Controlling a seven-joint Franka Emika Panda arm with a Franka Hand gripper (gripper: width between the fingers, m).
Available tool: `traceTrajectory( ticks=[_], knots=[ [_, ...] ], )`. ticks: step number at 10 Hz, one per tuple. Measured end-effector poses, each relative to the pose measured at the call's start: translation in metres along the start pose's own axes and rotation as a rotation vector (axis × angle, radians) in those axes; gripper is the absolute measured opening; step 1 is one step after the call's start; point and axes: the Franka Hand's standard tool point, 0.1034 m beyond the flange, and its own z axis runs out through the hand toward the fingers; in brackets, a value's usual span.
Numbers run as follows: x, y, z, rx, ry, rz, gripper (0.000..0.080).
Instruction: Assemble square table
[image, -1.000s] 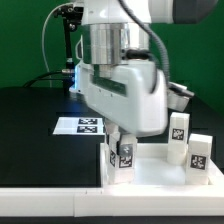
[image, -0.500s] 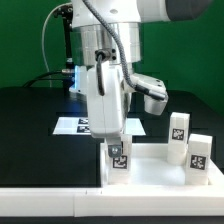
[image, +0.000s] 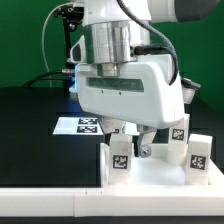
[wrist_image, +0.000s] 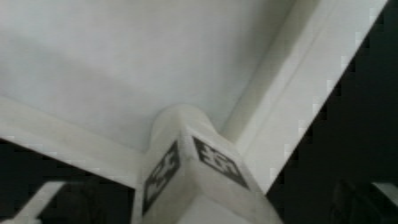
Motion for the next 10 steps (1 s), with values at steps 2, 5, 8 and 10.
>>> traceTrajectory(
  ticks=[2, 5, 8, 10],
  knots=[
    [0.0018, 0.0008, -0.0005, -0.016, 0.013, -0.269, 0.0649],
    [0.002, 0.0006, 0.0003, -0.045, 0.031, -0.77, 0.0649],
    [0.0027, 0.0012, 0.0006, -0.047, 0.032, -0.723, 0.0404],
    [0.0058, 0.0036, 0.0015, -0.048, 0.04, -0.479, 0.0286]
  ],
)
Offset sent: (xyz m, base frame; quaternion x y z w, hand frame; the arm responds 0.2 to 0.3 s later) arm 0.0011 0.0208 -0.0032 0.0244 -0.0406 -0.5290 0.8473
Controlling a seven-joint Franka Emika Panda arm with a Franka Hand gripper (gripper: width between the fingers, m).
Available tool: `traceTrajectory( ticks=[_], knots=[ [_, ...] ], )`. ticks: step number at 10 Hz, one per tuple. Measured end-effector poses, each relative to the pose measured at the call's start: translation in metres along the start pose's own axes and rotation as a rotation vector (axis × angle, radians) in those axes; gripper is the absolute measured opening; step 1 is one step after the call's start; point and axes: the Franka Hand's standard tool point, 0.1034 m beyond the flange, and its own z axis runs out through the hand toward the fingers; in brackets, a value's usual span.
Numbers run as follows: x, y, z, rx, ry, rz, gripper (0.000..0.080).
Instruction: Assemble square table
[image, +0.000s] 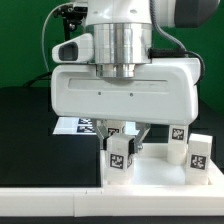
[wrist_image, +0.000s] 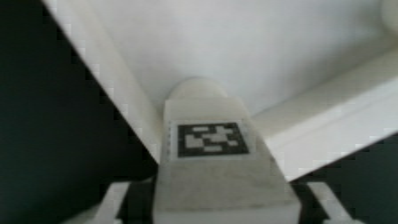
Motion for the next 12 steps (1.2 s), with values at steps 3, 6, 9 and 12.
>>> traceTrajectory(
  ticks=[3, 6, 9, 12],
  knots=[
    [-0.0014, 0.0011, 0.0, -0.006, 0.001, 0.478, 0.0286],
    [-0.0027, 0.0012, 0.0003, 0.002, -0.009, 0.824, 0.0287],
    [-0.0027, 0.0011, 0.0004, 0.007, -0.015, 1.032, 0.0287],
    [-0.0022, 0.0039, 0.0007, 0.033, -0.068, 1.396, 0.0287]
  ],
)
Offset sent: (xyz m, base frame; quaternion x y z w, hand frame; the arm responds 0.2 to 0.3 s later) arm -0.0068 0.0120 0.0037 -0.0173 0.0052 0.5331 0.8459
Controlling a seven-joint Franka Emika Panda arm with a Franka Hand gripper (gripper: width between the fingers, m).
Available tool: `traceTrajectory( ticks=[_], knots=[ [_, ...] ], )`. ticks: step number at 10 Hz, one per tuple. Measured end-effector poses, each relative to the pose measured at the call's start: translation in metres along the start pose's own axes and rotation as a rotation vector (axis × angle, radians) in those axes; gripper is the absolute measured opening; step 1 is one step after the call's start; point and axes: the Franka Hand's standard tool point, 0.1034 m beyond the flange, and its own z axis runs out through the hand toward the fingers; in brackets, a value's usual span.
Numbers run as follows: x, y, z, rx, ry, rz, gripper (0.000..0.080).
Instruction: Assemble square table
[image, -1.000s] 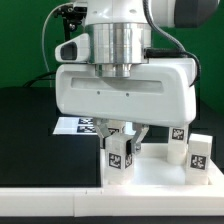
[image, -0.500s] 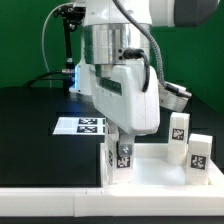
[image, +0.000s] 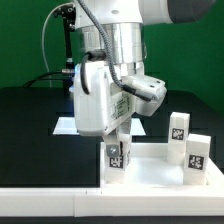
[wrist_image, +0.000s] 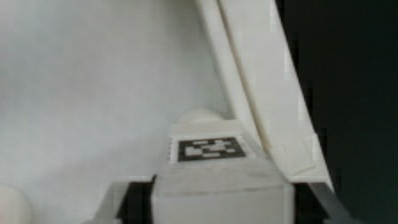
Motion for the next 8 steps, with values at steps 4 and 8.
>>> traceTrajectory(
  ticks=[4, 8],
  knots=[
    [-0.001, 0.0, -0.002, 0.008, 0.004, 0.04, 0.035],
    [-0.015, -0.006, -0.04, 0.033, -0.042, -0.004, 0.0644]
  ],
)
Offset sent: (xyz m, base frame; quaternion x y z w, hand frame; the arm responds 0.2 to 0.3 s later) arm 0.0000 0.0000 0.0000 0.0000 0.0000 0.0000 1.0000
